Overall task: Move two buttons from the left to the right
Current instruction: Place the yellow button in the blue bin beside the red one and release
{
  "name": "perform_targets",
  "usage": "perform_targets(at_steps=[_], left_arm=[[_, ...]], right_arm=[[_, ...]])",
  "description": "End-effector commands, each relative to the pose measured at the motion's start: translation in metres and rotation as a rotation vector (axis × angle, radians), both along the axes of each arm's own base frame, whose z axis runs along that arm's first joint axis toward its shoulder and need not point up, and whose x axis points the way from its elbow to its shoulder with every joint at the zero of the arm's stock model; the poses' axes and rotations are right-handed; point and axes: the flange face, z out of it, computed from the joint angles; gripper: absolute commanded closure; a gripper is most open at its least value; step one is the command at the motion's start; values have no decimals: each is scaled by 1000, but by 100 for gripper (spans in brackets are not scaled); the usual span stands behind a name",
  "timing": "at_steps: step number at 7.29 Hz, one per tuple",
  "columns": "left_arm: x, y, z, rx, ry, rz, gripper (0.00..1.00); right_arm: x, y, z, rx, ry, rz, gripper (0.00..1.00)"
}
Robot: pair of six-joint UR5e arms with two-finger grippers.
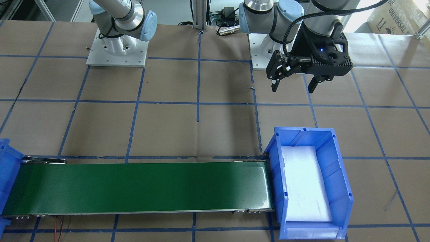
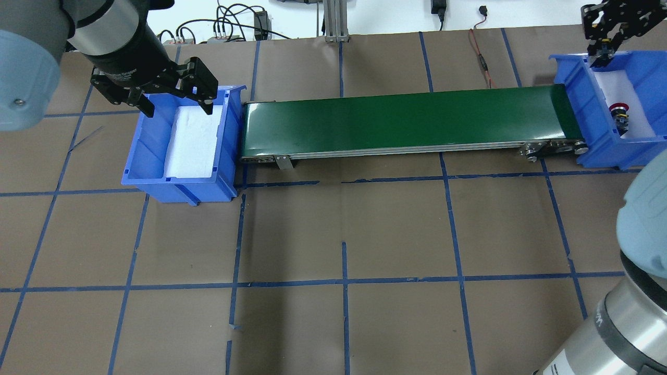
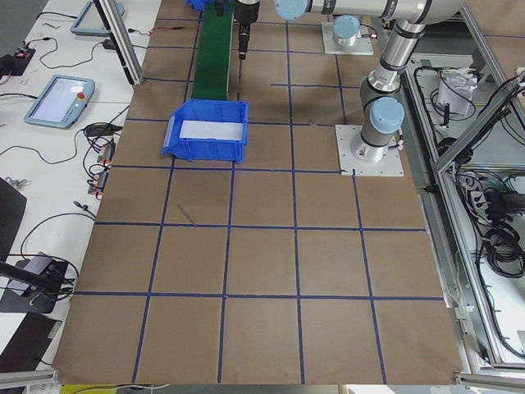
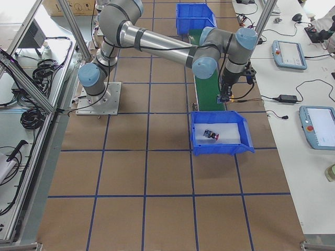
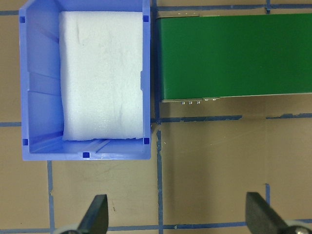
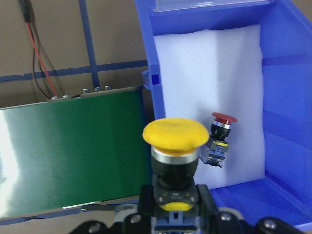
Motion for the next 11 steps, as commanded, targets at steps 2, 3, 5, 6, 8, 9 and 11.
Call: perform_targets(at_steps=[2, 3, 5, 6, 8, 9, 11], left_arm=[[0, 0, -1, 2, 2, 0, 0], [0, 0, 0, 0, 3, 1, 0], [0, 0, -1, 2, 4, -1, 0], [-1, 0, -1, 3, 6, -1, 0], [0, -6, -7, 12, 4, -1, 0], [-1, -7, -9, 15, 5, -1, 0], [1, -8, -9, 15, 1, 1, 0]], right_arm=[[-62, 4, -42, 52, -30, -22, 92], [-70, 1, -53, 52, -32, -29, 92], [-84, -3, -76, 54, -51, -33, 92], [-88, -6, -95, 69, -72, -37, 92], [-92, -14, -121, 71, -84, -39, 91], [-93, -18, -140, 78, -112, -42, 91], [-94, -20, -154, 94, -123, -46, 89]])
